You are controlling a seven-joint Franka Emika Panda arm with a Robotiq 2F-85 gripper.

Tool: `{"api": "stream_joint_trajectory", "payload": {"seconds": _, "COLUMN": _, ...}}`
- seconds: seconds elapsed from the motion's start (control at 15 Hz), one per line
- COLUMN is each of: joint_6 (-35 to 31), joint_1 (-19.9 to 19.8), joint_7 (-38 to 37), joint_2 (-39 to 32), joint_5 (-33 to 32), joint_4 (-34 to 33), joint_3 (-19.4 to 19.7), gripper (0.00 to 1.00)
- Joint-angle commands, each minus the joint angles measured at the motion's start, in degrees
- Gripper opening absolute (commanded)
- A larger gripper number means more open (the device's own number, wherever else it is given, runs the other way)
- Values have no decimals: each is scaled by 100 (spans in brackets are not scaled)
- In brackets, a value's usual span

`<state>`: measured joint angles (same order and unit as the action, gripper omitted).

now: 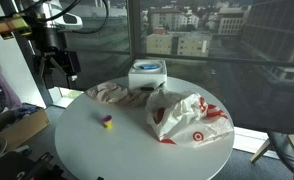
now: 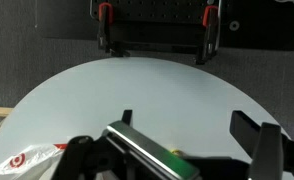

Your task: Put the pink cloth over the play dough and pick them up

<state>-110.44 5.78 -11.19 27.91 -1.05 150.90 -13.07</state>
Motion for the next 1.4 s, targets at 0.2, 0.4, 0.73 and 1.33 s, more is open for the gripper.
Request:
{"api": "stream_joint_trajectory", "payload": {"seconds": 0.2, "joint_6": 16, "joint_1": 84, "joint_7": -33, "joint_2": -6, "joint_5": -36, "joint_4": -20, "joint_3": 80, "gripper": 100}}
{"api": "stream_joint_trajectory", "payload": {"seconds": 0.4, "joint_6": 16, "joint_1": 84, "joint_7": -33, "joint_2": -6, "joint_5": -36, "joint_4": -20, "joint_3": 80, "gripper": 100}}
{"api": "stream_joint_trajectory", "payload": {"seconds": 0.73, "joint_6": -23, "joint_1": 65, "joint_7": -67, "joint_2": -28, "joint_5": -105, "joint_4": -7, "joint_3": 50, "gripper": 100}}
{"api": "stream_joint_trajectory", "payload": {"seconds": 1.33, "joint_6": -2002, "joint_1": 389, "joint_7": -565, "joint_2": -2017, "joint_5": -1060, "joint_4": -1250, "joint_3": -821, "gripper": 100}}
